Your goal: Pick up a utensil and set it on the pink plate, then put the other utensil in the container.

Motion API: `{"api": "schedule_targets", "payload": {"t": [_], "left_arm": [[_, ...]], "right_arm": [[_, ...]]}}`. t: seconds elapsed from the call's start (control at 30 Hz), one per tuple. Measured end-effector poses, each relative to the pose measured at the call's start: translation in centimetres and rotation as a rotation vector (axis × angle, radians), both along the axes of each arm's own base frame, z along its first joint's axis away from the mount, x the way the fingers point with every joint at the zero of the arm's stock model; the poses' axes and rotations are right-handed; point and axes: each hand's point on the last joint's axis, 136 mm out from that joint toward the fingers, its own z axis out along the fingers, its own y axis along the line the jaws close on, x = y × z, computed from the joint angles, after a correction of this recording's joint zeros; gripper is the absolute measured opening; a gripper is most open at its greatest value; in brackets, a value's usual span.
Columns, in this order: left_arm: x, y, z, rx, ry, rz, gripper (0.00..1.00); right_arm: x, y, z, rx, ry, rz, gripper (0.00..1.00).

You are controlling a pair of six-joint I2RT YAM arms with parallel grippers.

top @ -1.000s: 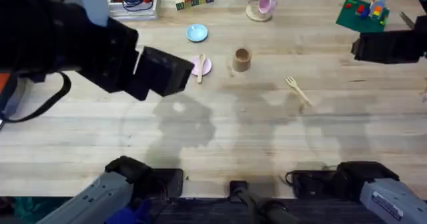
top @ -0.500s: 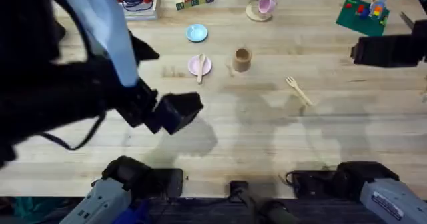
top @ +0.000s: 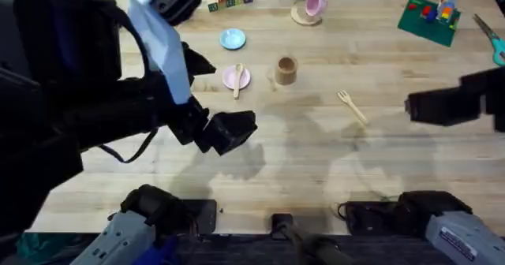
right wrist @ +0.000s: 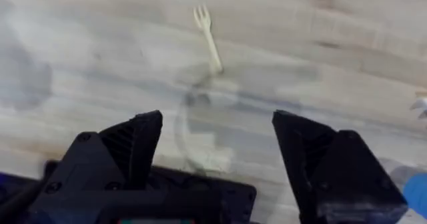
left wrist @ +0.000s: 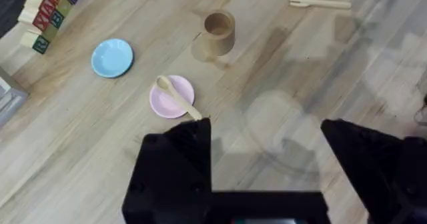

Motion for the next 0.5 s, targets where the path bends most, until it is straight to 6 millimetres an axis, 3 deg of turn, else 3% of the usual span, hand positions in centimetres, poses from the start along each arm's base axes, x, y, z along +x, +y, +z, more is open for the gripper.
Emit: {"api": "schedule_targets", "payload": {"t": [0.3, 0.5], "left_arm": [[0.0, 0.0, 0.0, -0.002, 0.0, -0.003, 0.995], [0.0, -0.1, 0.0, -0.002, 0.001, -0.003, 0.995]], "right_arm": [[-1.2, 0.0, -5.8, -0.085, 0.193, 0.199, 0.996], [1.0, 0.2, -7.8, -0.098, 0.237, 0.287, 0.996]]}}
